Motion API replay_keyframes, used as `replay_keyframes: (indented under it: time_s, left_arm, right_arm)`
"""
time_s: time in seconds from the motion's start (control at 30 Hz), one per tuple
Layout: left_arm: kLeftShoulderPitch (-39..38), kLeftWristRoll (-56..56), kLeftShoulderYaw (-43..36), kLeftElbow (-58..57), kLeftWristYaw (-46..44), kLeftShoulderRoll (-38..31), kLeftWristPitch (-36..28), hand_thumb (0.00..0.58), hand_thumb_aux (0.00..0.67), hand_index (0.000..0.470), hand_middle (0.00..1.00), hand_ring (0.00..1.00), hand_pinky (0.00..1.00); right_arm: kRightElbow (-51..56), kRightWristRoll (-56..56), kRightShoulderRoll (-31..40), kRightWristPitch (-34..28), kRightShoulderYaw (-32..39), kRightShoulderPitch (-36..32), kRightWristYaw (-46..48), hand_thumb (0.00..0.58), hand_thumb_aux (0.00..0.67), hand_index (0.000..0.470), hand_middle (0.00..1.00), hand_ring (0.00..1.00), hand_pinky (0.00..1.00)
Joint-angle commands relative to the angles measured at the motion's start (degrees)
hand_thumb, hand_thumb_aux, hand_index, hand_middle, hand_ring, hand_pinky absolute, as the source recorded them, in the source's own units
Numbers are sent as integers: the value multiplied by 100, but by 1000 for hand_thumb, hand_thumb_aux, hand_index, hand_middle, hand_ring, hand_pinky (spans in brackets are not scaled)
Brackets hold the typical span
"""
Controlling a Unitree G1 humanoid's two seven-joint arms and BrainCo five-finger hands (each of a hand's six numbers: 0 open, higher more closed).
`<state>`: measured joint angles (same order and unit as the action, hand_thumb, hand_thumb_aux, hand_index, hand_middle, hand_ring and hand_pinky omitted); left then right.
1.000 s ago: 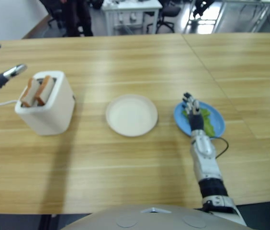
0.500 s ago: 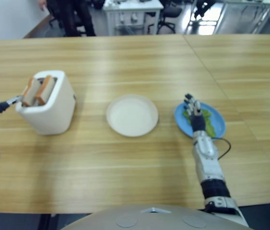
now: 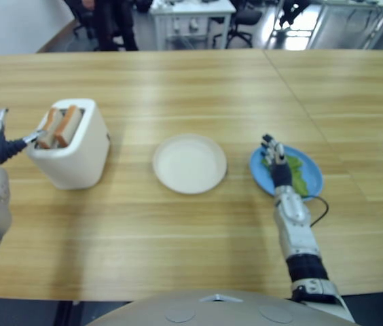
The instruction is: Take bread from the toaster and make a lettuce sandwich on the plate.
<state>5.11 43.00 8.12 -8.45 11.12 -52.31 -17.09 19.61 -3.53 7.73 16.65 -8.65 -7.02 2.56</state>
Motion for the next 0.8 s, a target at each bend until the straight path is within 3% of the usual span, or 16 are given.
replay_keyframes:
  time_s: [0.03, 0.67, 0.7, 0.73, 0.77, 0.8]
  left_arm:
    - [42, 111, -178, -183, -46, 57, -35, 0, 0, 0, 0, 0, 0]
    - [801, 202, -1007, -1434, 44, 315, -14, 0, 0, 0, 0, 0, 0]
    - [827, 177, -988, -1429, 86, 334, -18, 71, 42, 29, 0, 0, 0]
    - [861, 103, -929, -1406, 127, 385, -20, 316, 218, 150, 0, 0, 0]
    - [892, 39, -882, -1363, 161, 431, -6, 500, 420, 289, 0, 0, 0]
    - [908, 1, -851, -1319, 196, 475, -10, 580, 670, 460, 0, 0, 0]
  right_arm:
    - [69, 61, 19, -120, 49, 54, 23, 0, 0, 0, 0, 0, 0]
    - [11, 118, 39, -234, 36, 119, 51, 0, 0, 0, 0, 0, 0]
    - [19, 120, 41, -241, 31, 122, 50, 0, 0, 0, 0, 0, 0]
    - [20, 120, 43, -247, 28, 129, 49, 0, 0, 0, 0, 0, 0]
    - [18, 122, 43, -251, 24, 138, 46, 0, 0, 0, 0, 0, 0]
    - [15, 123, 43, -255, 22, 145, 43, 0, 0, 0, 0, 0, 0]
